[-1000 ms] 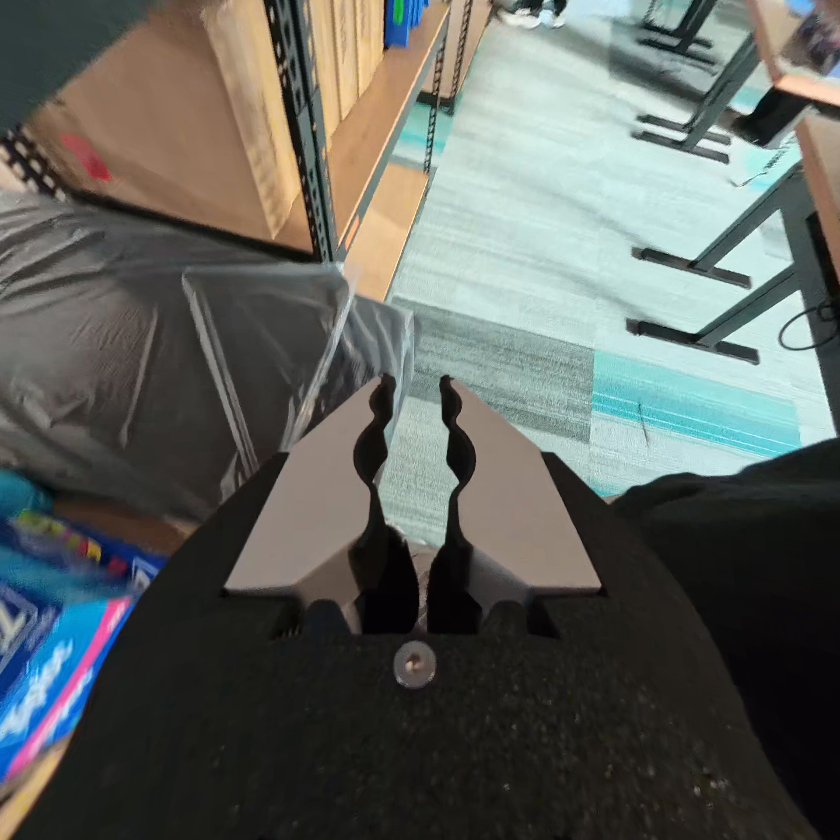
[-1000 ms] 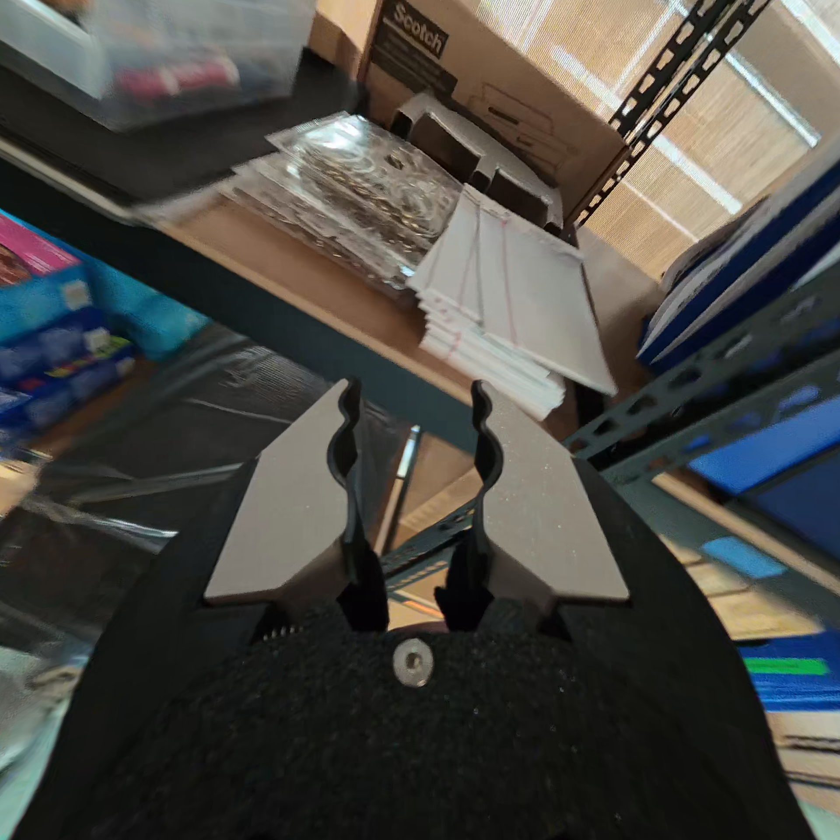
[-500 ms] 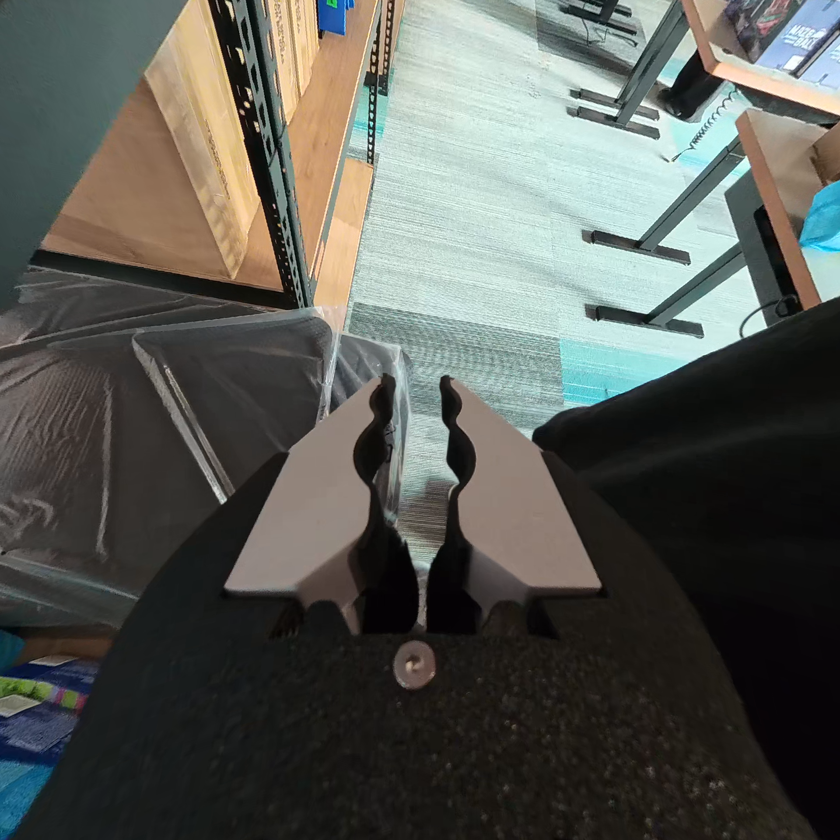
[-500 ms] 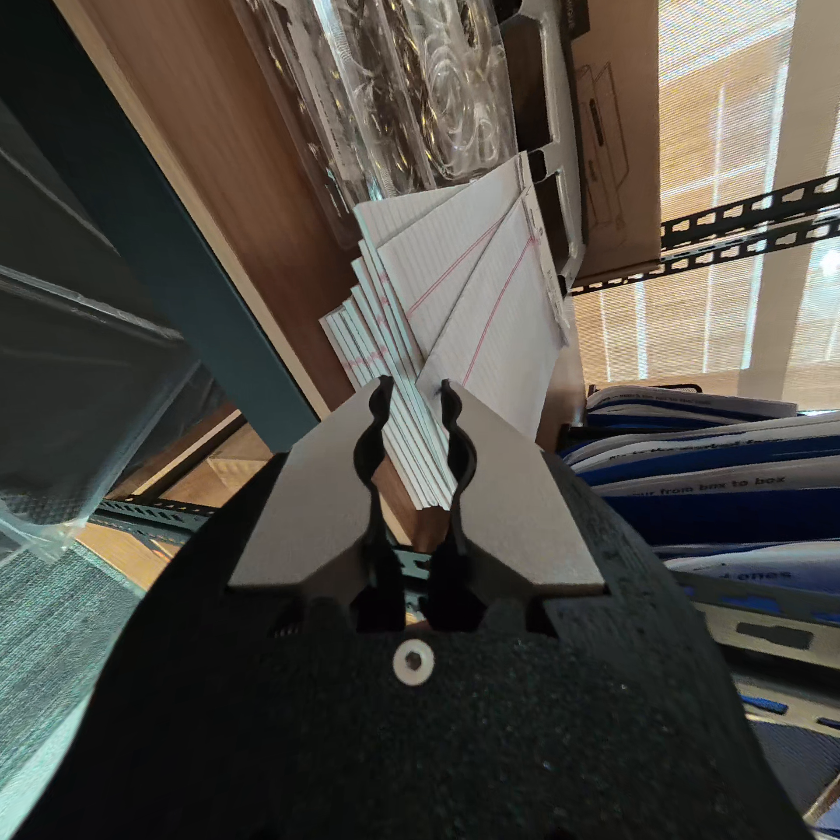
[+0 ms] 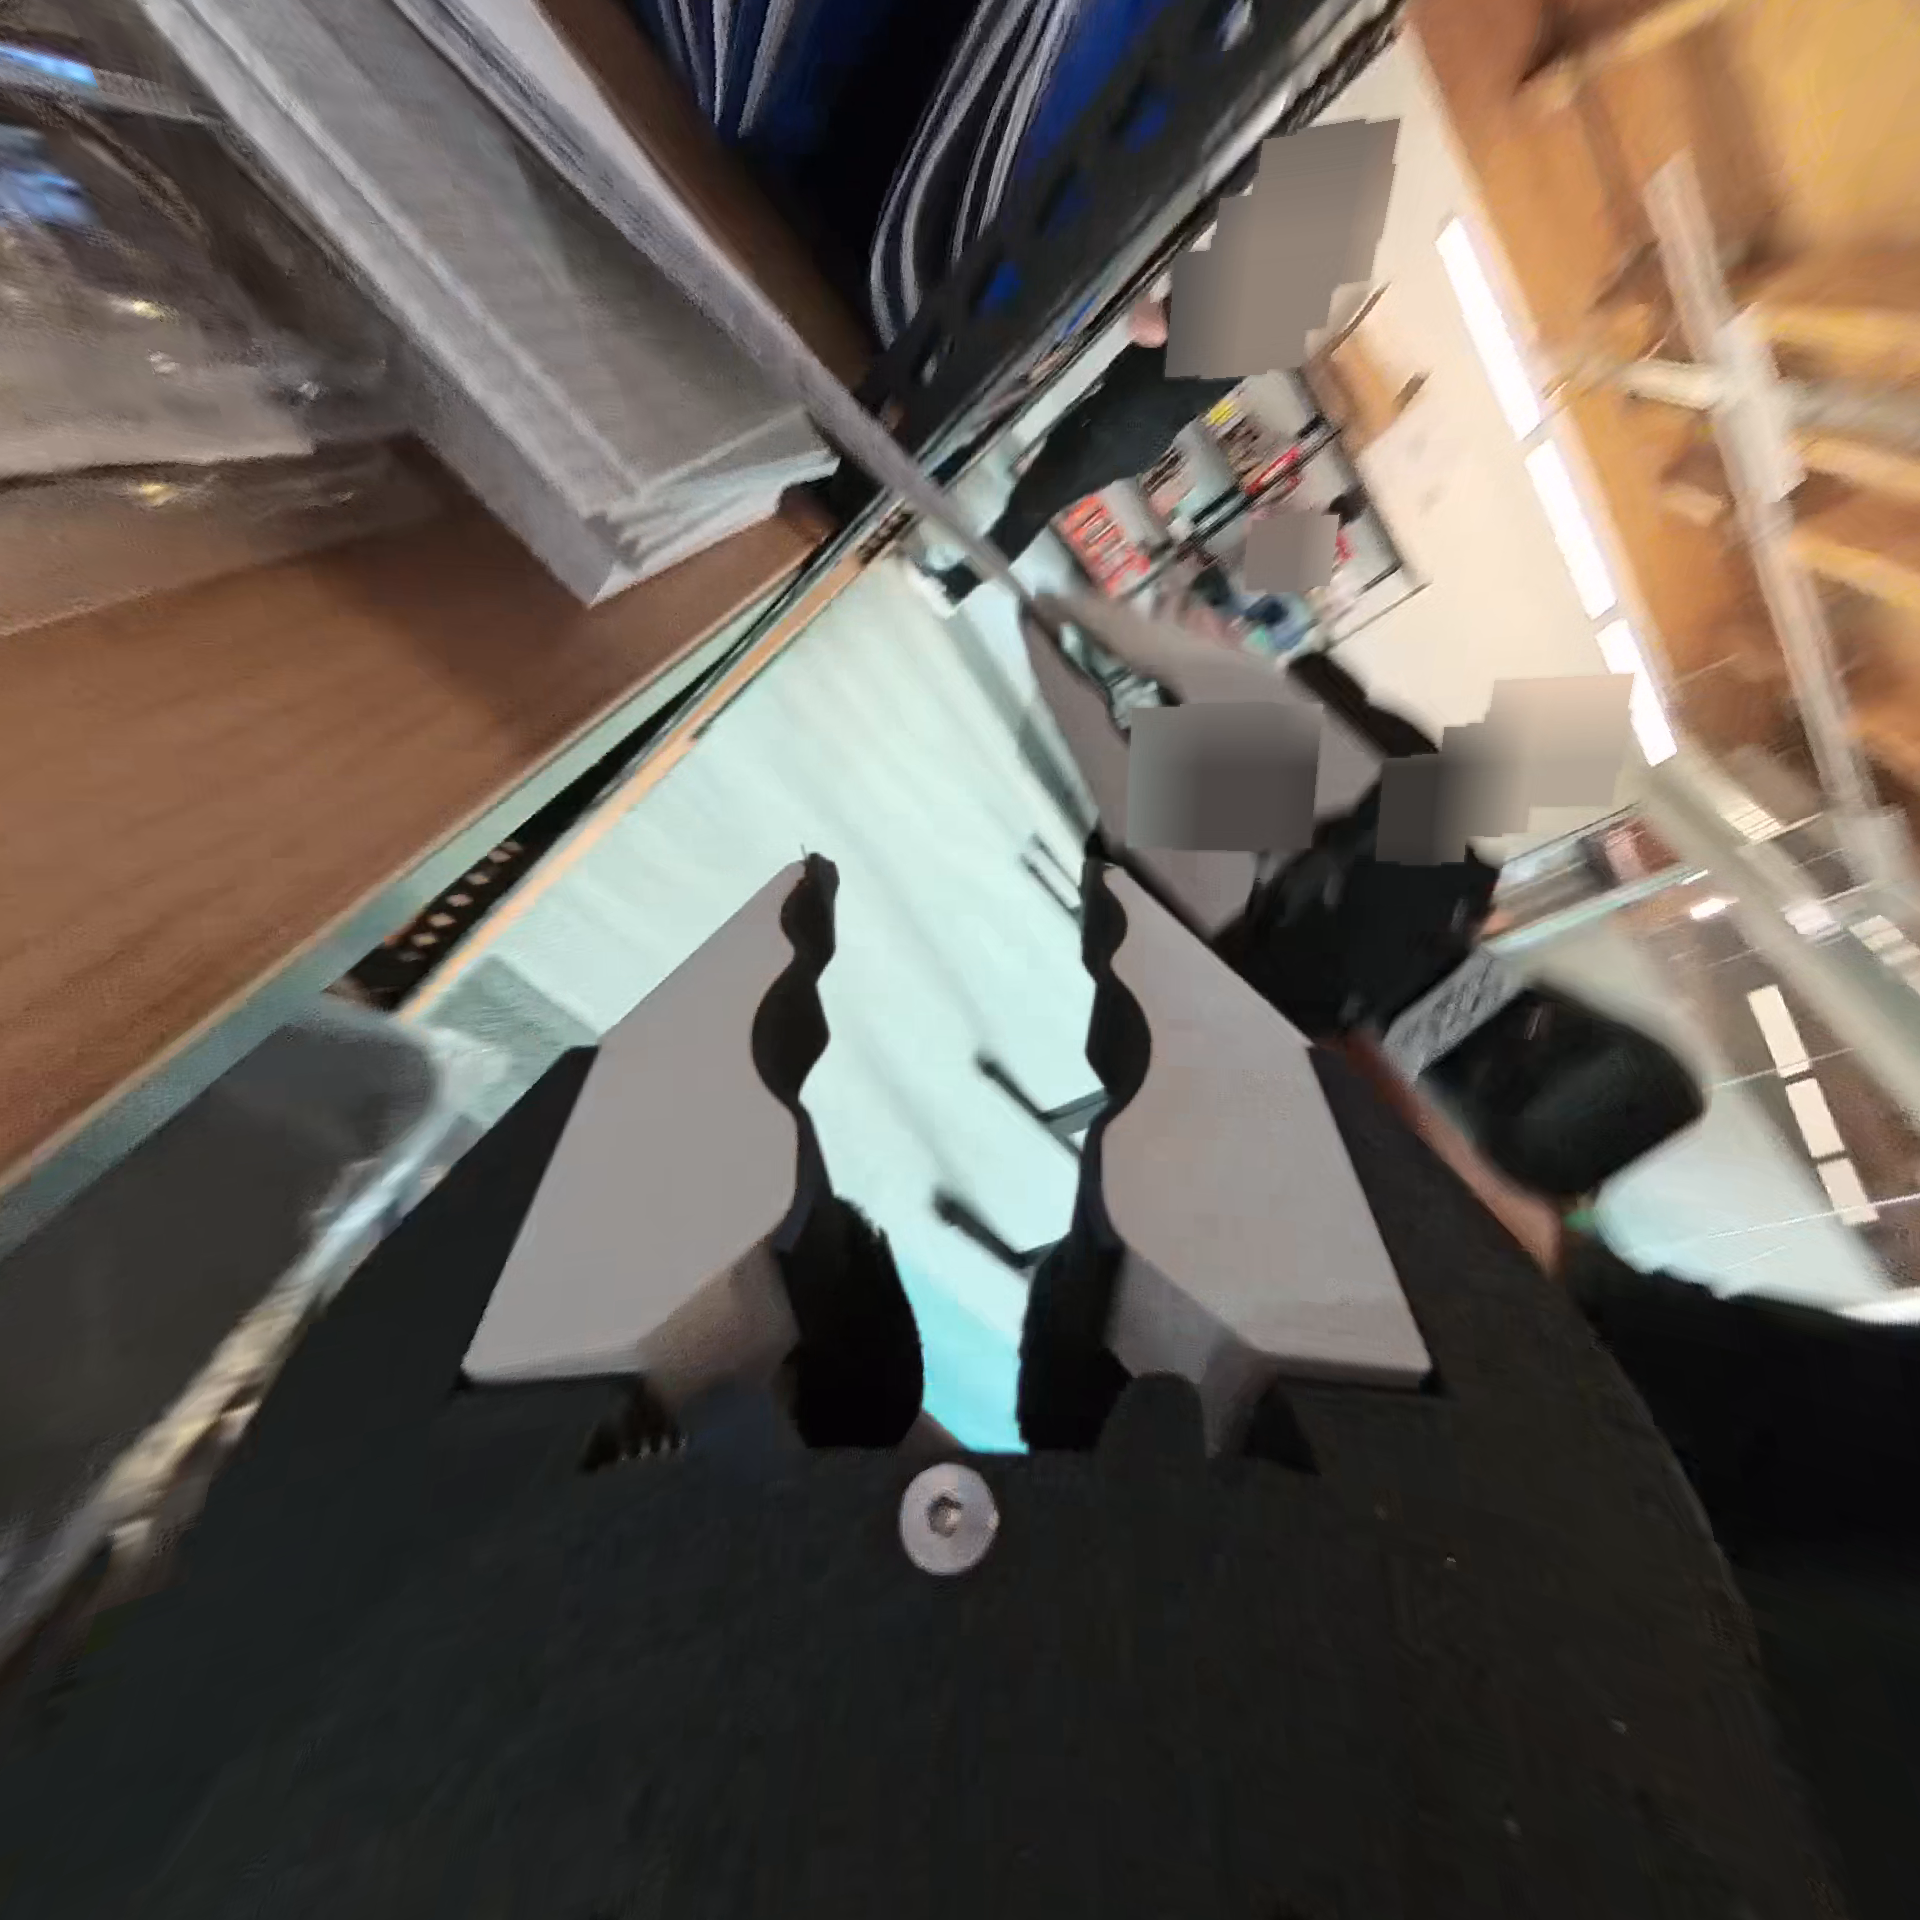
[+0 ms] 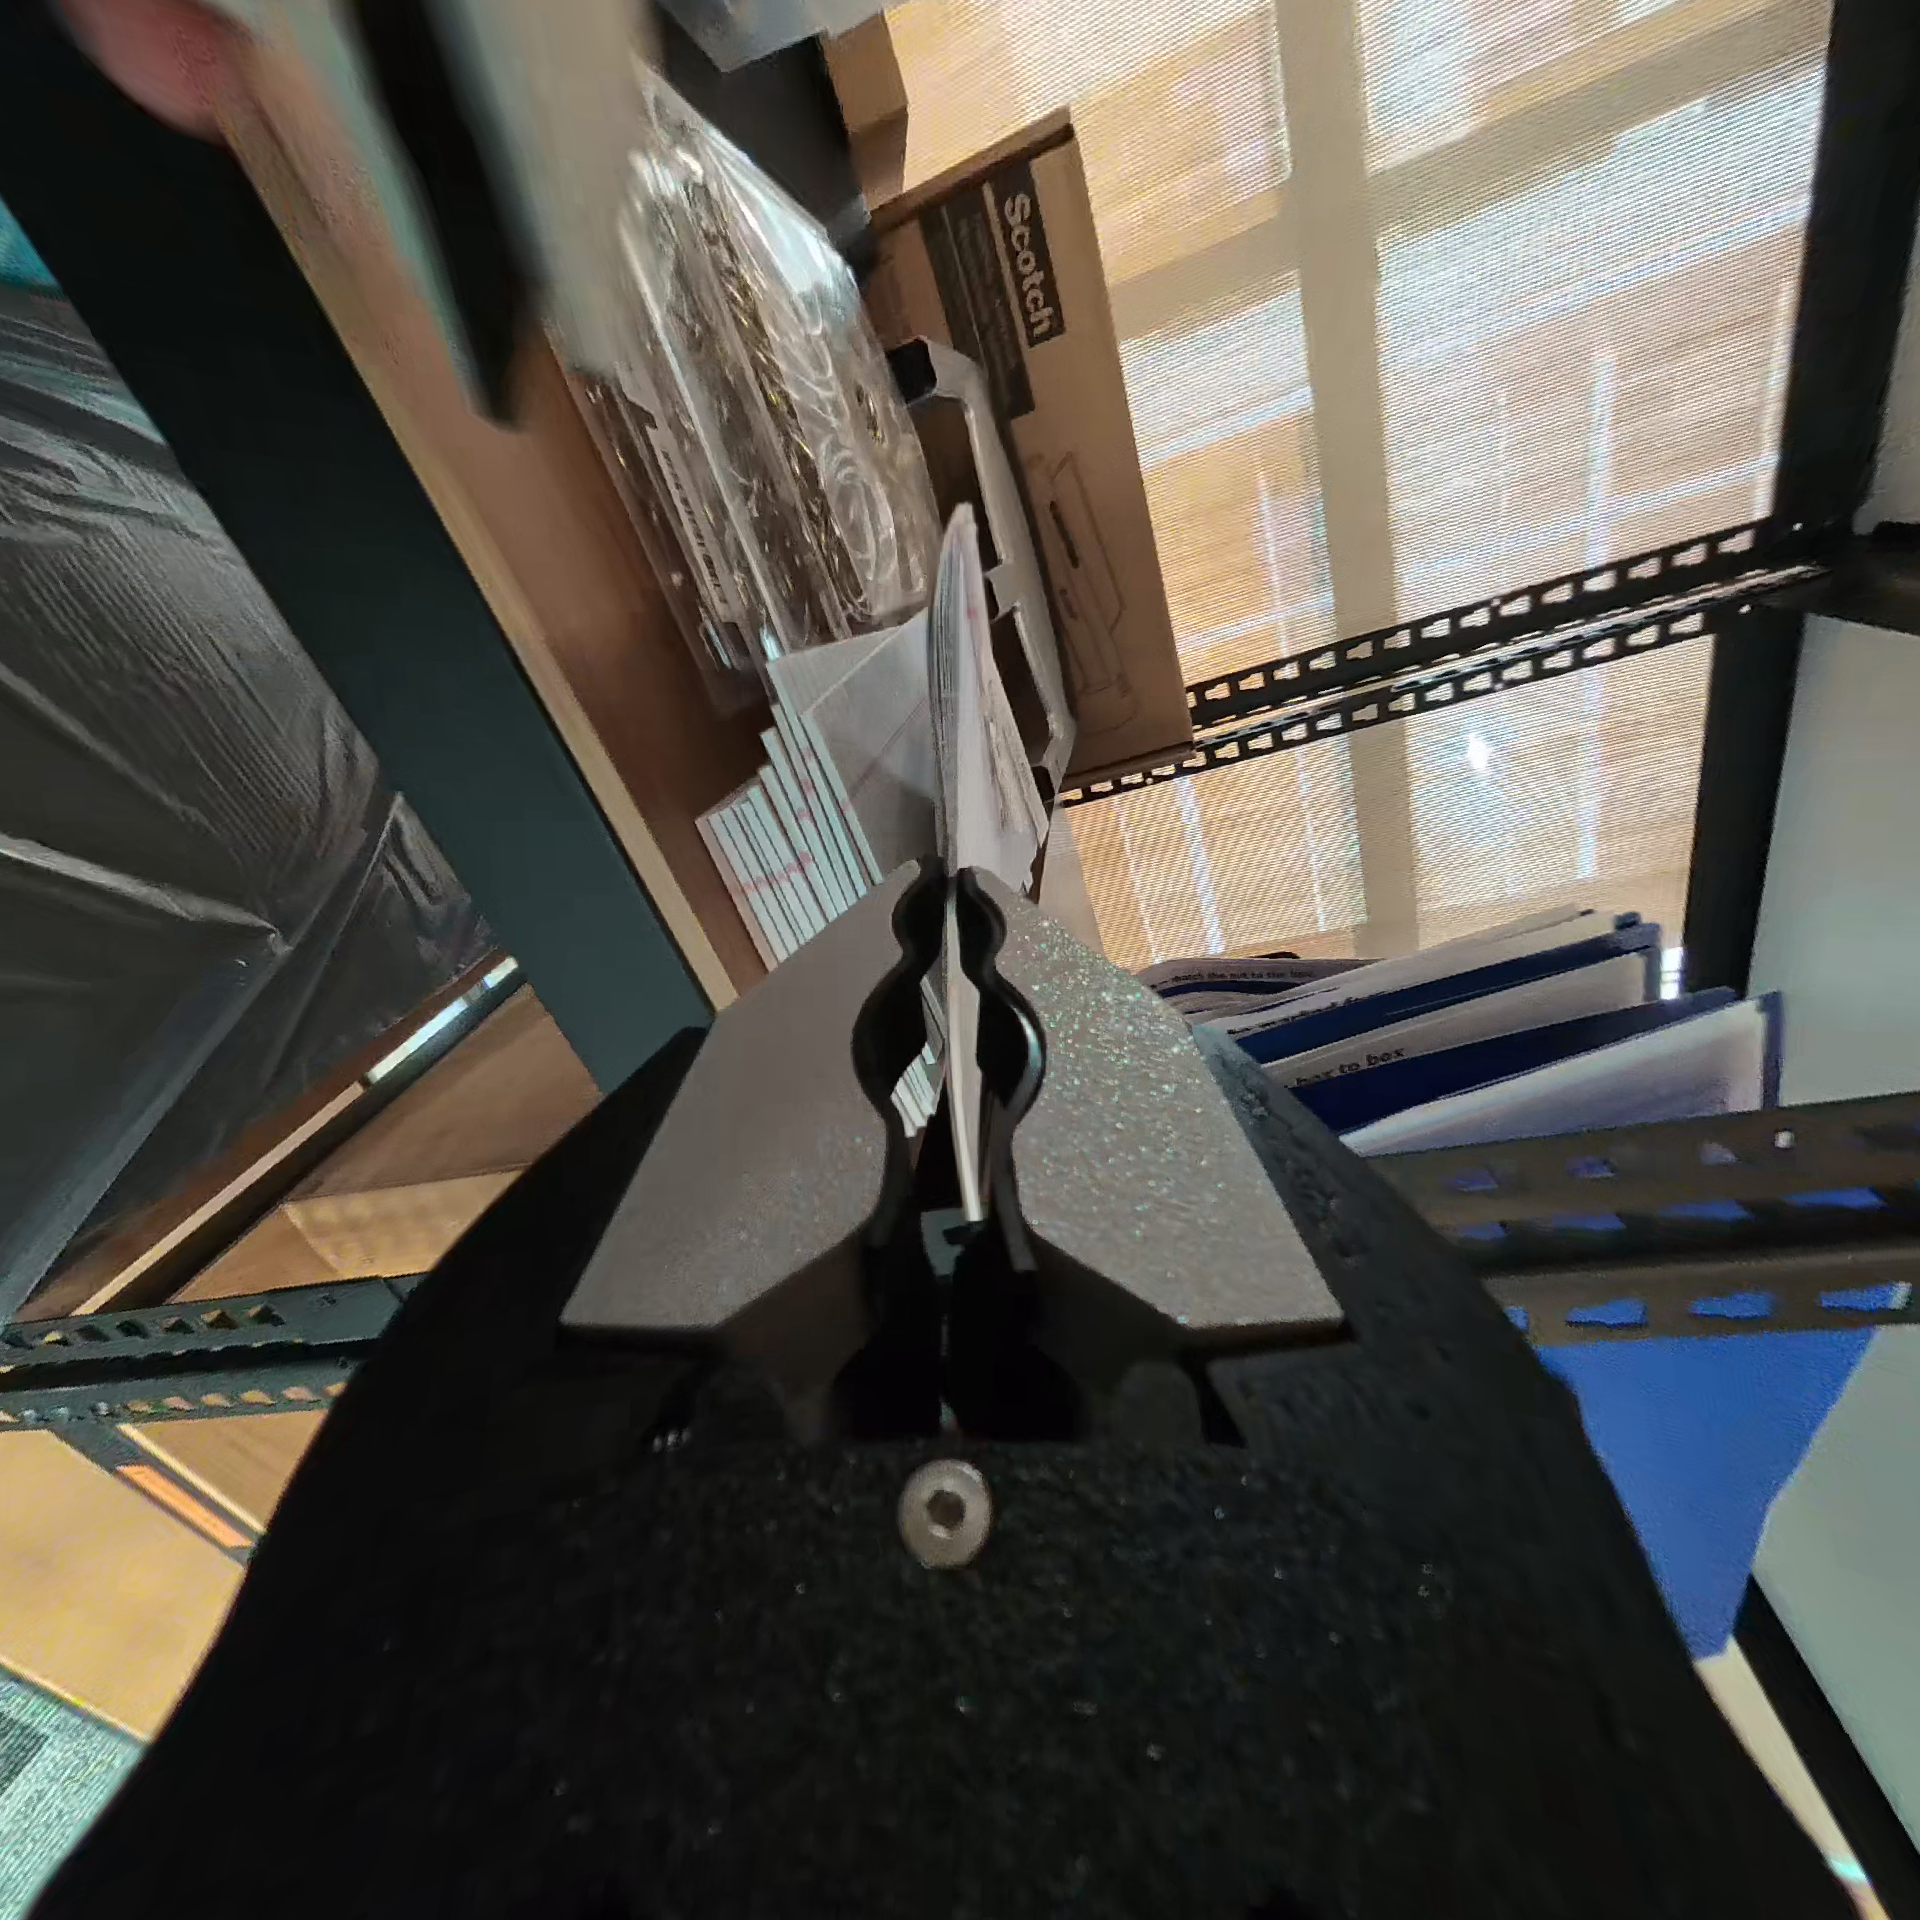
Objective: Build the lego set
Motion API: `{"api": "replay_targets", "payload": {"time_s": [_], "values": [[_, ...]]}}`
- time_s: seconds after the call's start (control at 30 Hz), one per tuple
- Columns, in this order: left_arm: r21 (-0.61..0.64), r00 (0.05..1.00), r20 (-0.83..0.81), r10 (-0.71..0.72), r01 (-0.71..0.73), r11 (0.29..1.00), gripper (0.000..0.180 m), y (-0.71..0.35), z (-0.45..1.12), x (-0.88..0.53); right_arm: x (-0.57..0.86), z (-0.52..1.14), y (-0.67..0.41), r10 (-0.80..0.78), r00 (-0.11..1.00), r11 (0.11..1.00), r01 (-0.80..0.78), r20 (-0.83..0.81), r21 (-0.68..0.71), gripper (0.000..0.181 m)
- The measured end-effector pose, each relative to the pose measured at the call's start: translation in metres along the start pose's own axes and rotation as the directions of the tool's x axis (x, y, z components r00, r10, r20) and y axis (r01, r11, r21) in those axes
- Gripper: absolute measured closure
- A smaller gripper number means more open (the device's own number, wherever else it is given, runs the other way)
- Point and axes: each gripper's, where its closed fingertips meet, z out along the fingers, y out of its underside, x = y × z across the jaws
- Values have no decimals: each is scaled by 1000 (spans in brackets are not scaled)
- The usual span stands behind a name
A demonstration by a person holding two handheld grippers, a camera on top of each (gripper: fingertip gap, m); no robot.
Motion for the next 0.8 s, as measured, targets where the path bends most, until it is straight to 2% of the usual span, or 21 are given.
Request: {"api": "replay_targets", "payload": {"time_s": [0.03, 0.13, 0.3, 0.37, 0.4, 0.5, 0.57, 0.67, 0.73, 0.8], "values": [[17, 998, -35, -57, 57, 998, 129, -11, 6, 4, 0, -6, -5, -9, 1000, 1000, 9, -10, 3, 179], [56, 975, -114, -192, 199, 978, 118, -35, 20, 9, 1, -23, -17, 4, 999, 1000, -4, -40, 16, 179], [98, 954, -96, -284, 293, 951, 126, -51, 33, 1, -13, -46, -40, -10, 999, 998, 12, -42, 53, 180], [68, 954, -86, -286, 292, 954, 147, -45, 39, 1, -18, -53, -48, -21, 999, 997, 24, -49, 67, 179], [60, 959, -55, -277, 281, 958, 168, -41, 41, -2, -21, -56, -50, -11, 999, 998, 14, -52, 66, 179], [24, 968, -59, -242, 244, 969, 175, -31, 44, 1, -31, -66, -53, 87, 996, 994, -86, -2, 61, 179], [4, 972, -116, -206, 208, 978, 177, -25, 44, 10, -44, -77, -55, 269, 954, 961, -274, 130, 27, 170], [-15, 980, -189, -67, 65, 998, 180, -14, 39, 27, -39, -109, -63, 603, 744, 779, -627, 288, -10, 152], [-36, 963, -266, 40, -51, 998, 179, -5, 33, 43, -23, -133, -55, 769, 539, 585, -810, 345, -39, 145], [-47, 930, -354, 96, -120, 992, 179, 3, 27, 61, 2, -154, -36, 875, 347, 381, -924, 339, -38, 133]]}}
